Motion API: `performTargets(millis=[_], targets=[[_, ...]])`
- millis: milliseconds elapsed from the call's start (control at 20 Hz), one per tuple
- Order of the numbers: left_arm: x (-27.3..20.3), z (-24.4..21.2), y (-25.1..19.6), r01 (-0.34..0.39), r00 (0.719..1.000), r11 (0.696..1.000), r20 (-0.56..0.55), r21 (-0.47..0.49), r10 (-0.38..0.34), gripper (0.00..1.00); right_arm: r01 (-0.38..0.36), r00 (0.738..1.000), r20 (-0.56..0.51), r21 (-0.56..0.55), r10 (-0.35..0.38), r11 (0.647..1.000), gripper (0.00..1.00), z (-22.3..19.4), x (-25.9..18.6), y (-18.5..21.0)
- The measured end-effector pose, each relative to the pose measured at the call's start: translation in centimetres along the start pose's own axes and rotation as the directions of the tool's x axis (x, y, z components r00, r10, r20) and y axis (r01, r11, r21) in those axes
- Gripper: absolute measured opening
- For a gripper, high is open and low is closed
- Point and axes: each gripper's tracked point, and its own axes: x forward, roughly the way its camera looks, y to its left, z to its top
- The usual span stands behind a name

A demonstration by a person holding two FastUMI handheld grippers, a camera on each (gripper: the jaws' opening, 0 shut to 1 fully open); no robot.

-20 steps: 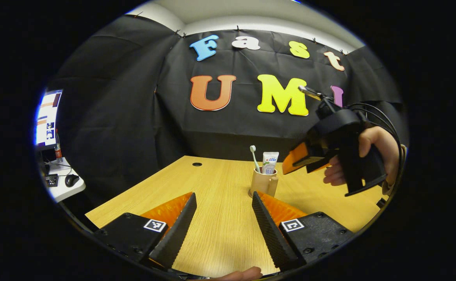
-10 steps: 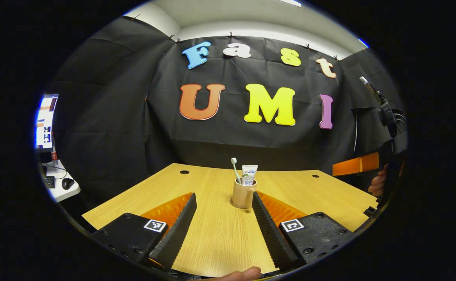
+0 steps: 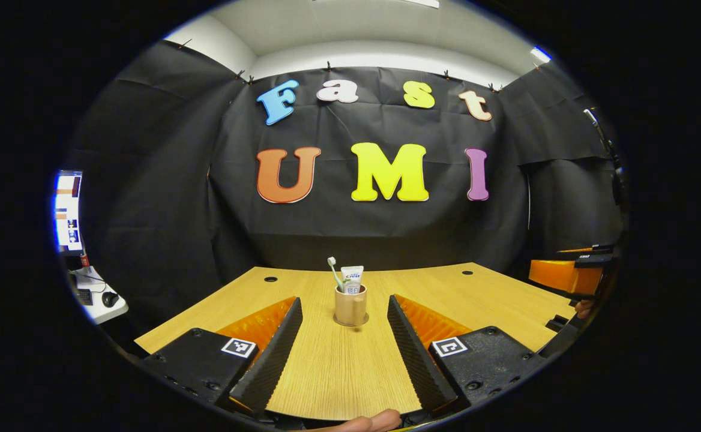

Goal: Put the toothbrush and toothpaste on the desktop into the cup, then pick up the cup and place it on the coaster on the desktop.

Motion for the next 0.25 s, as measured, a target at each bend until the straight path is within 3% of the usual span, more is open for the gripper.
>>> performTargets(millis=[250], targets=[[-0.23,0.03,-0.58,0.005,1.000,1.000,0.006,0.010,-0.005,0.91,-0.002,1.000,-0.018,-0.024,0.001,1.000,0.94,-1.15,-0.09,0.10]])
